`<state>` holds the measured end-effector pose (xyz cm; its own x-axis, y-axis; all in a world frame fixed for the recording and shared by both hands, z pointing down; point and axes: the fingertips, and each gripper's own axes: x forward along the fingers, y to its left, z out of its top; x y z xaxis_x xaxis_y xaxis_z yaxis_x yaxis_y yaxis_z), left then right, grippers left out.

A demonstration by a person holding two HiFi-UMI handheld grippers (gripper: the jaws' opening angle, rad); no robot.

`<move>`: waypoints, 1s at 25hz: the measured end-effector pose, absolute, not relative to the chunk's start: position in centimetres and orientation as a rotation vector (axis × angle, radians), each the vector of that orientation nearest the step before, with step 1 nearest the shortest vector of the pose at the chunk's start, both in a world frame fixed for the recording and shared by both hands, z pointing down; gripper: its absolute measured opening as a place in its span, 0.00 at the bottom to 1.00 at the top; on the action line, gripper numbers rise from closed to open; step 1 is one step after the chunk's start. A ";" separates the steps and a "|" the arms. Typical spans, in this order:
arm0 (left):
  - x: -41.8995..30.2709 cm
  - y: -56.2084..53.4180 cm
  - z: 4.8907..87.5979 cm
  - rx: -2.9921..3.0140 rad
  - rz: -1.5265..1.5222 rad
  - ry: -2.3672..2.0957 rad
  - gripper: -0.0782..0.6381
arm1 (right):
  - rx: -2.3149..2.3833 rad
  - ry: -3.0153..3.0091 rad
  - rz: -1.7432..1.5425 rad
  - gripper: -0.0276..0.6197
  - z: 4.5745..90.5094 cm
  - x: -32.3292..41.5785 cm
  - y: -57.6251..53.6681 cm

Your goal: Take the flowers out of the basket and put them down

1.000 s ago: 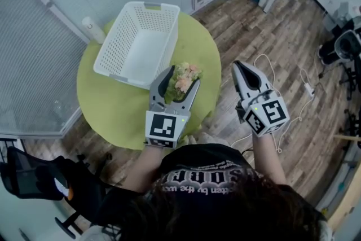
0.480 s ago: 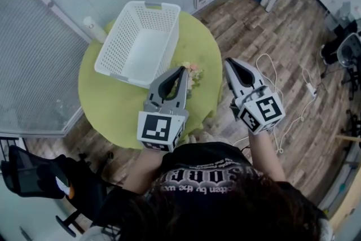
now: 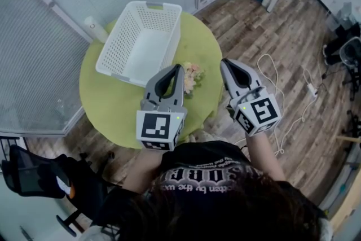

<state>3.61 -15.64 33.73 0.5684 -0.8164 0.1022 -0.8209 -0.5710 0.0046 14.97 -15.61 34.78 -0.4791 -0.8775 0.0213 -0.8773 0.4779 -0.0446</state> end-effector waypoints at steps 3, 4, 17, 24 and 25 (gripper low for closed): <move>2.9 -16.2 33.6 2.715 0.127 -1.456 0.11 | -1.574 2.718 -0.070 0.09 34.8 14.3 -15.5; 2.7 -16.3 33.6 2.709 0.127 -1.465 0.11 | -1.564 2.725 -0.068 0.09 34.8 14.1 -15.5; 2.2 -16.6 34.5 2.701 0.200 -1.496 0.11 | -1.556 2.759 0.020 0.09 34.5 13.4 -15.3; 2.1 -16.5 34.9 2.695 0.191 -1.463 0.11 | -1.569 2.755 0.015 0.09 34.6 13.3 -15.0; 2.2 -16.5 34.8 2.695 0.191 -1.460 0.11 | -1.576 2.751 0.022 0.09 34.5 13.4 -15.0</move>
<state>2.16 -16.51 34.85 0.5410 -0.8289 0.1424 -0.8377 -0.5461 0.0032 13.43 -15.04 34.53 -0.5054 -0.8627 0.0177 -0.8623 0.5057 0.0265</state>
